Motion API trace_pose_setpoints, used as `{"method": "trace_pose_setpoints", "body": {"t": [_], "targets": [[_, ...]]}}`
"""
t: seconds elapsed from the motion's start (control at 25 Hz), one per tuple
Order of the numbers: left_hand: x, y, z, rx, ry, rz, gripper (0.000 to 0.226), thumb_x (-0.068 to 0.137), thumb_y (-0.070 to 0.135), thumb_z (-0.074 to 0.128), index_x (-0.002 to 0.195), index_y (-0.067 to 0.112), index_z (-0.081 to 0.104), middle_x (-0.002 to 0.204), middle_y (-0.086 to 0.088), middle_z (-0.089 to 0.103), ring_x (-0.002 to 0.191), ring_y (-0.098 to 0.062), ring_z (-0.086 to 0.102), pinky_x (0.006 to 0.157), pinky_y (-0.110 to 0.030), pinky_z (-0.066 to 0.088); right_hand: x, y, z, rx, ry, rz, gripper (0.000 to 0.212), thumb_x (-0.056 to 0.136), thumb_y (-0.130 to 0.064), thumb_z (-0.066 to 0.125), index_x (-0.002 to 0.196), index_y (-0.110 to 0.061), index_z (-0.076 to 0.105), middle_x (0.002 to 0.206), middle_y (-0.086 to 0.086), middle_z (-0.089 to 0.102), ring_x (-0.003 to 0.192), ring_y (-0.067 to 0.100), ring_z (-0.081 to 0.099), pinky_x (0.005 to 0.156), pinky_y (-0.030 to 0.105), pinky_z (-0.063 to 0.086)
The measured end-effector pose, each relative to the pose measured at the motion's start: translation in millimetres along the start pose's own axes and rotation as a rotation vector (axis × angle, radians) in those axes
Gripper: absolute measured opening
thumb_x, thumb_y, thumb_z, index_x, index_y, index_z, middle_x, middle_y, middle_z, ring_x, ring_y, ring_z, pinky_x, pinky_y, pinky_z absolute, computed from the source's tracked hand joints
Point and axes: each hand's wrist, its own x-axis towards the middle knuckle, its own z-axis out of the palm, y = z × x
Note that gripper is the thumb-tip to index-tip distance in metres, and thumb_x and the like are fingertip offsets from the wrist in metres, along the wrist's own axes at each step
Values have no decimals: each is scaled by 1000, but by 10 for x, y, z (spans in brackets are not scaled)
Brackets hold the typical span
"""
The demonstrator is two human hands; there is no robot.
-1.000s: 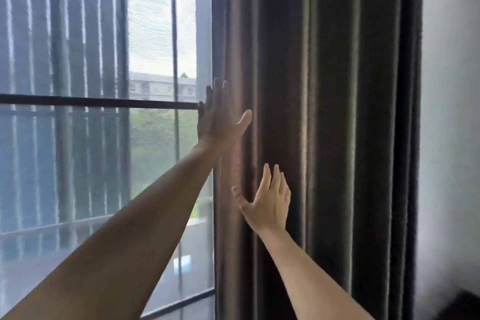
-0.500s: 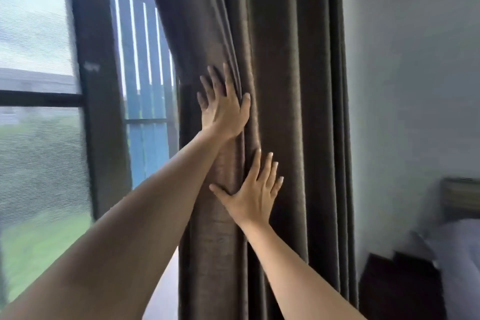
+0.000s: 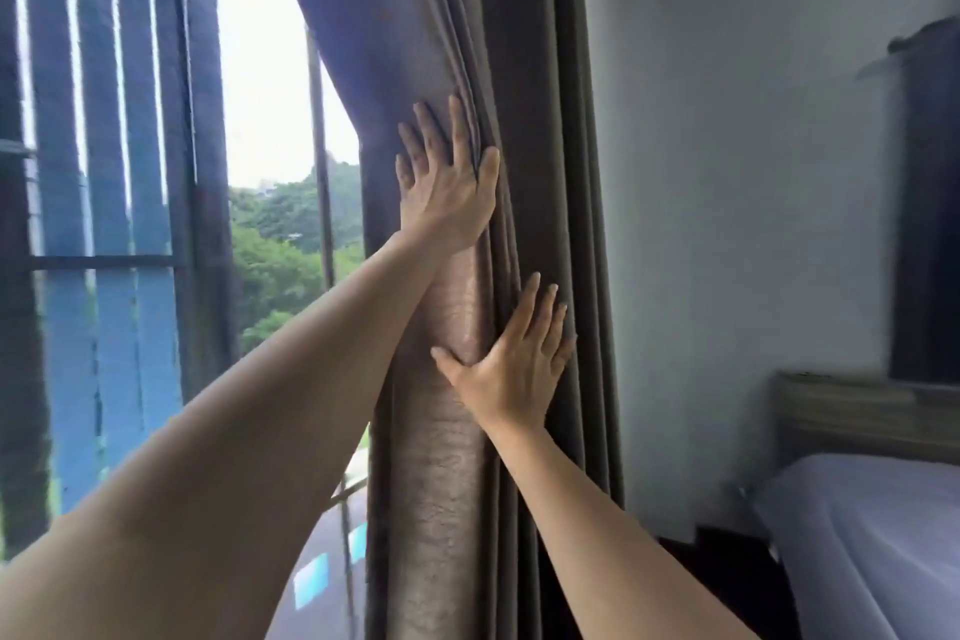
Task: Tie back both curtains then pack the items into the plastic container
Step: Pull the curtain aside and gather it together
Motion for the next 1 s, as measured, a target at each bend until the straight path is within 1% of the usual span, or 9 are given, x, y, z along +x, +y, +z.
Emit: {"method": "trace_pose_setpoints", "body": {"t": [0.08, 0.2, 0.32, 0.48, 0.68, 0.84, 0.92, 1.0], "targets": [[231, 122, 392, -22, 12, 4, 64, 98, 46, 17, 148, 21, -14, 157, -13, -18, 144, -35, -15, 116, -48, -4, 316, 321, 134, -1, 11, -3, 127, 60, -65, 69, 149, -16, -6, 158, 15, 6, 146, 30, 4, 116, 47, 2], [581, 288, 942, -43, -18, -1, 63, 98, 47, 17, 148, 23, -14, 157, -13, -19, 144, -34, -16, 116, -48, -4, 809, 786, 302, -23, 1, -13, 125, 62, -63, 70, 150, -14, -4, 158, 15, 6, 147, 30, 3, 117, 47, 2], [821, 384, 1507, -48, -53, 1, 62, 98, 46, 16, 148, 24, -15, 156, -12, -20, 144, -32, -17, 116, -49, -4, 1216, 1276, 517, -71, 31, -24, 124, 59, -63, 71, 150, -13, 2, 157, 16, 13, 146, 32, 10, 116, 50, 8], [1108, 433, 2164, -94, -114, 18, 62, 98, 47, 15, 147, 26, -17, 156, -9, -24, 143, -30, -20, 116, -47, -5, 1568, 1752, 803, -88, -42, -7, 124, 63, -66, 67, 149, -15, -7, 158, 14, 3, 147, 29, 1, 117, 47, 1], [1523, 537, 2933, -149, -122, 64, 62, 99, 47, 14, 147, 25, -17, 155, -10, -25, 143, -31, -20, 116, -48, -4, 2145, 2333, 1076, -129, -47, -18, 124, 66, -66, 65, 148, -18, -14, 159, 12, -1, 147, 30, -2, 117, 47, 0], [1784, 603, 3426, -131, -104, 101, 62, 99, 46, 14, 147, 21, -16, 155, -14, -23, 143, -34, -18, 117, -49, -2, 2466, 2695, 1280, -125, -53, -8, 122, 69, -66, 64, 146, -23, -20, 159, 11, -7, 146, 30, -7, 118, 48, -3], [1891, 635, 3653, -152, -95, 111, 62, 99, 45, 14, 148, 19, -15, 155, -16, -22, 143, -35, -17, 116, -49, -2, 2623, 2884, 1383, -121, -36, -9, 122, 68, -66, 64, 146, -23, -20, 159, 11, -7, 146, 31, -6, 118, 48, -3], [1969, 679, 3850, -162, -124, 129, 64, 99, 46, 14, 148, 18, -16, 154, -17, -24, 143, -35, -18, 116, -49, -3, 2776, 3078, 1463, -113, -46, 16, 122, 68, -66, 64, 146, -23, -19, 158, 12, -7, 146, 31, -3, 117, 48, -2]]}}
